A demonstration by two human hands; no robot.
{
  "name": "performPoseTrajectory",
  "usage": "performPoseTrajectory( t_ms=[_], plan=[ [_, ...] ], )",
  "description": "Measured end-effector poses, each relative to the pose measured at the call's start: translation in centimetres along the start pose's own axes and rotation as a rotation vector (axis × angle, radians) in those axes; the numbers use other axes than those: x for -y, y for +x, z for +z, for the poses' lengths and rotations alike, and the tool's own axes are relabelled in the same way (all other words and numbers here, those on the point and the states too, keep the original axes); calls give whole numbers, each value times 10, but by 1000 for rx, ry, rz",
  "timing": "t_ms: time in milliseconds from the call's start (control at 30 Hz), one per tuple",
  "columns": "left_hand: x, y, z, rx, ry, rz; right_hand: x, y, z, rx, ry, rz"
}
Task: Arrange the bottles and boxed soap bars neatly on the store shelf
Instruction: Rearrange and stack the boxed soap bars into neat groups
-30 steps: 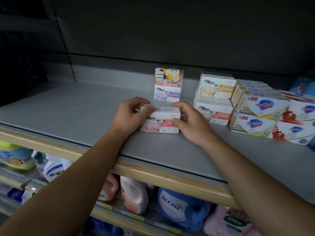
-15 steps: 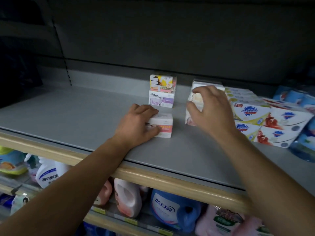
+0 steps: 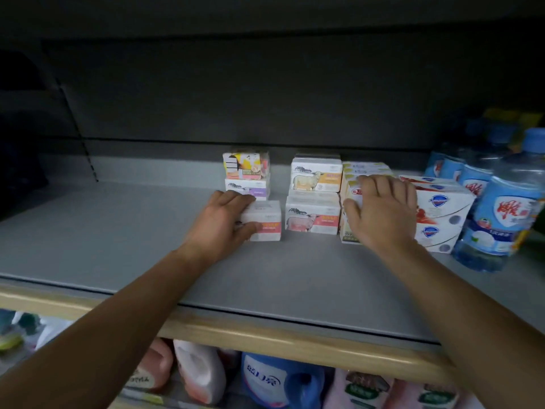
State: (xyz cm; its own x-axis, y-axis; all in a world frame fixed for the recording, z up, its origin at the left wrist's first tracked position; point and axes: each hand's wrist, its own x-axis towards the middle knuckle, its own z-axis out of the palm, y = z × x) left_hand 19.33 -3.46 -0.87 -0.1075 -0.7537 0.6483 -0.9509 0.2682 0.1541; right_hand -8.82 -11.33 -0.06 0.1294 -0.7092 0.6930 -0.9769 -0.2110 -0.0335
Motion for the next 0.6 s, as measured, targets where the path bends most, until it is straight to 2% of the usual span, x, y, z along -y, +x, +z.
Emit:
performPoseTrajectory(
  t_ms=[200,433,600],
  plan=[
    [-33,63,15,-66,4,39,-1,-2,7,-113,81,19],
    [-57,129,62,-19,32,73,-2,1,11,-112,127,55],
    [-64,142,87,13,35,56,-1,2,11,-110,153,73]
  ],
)
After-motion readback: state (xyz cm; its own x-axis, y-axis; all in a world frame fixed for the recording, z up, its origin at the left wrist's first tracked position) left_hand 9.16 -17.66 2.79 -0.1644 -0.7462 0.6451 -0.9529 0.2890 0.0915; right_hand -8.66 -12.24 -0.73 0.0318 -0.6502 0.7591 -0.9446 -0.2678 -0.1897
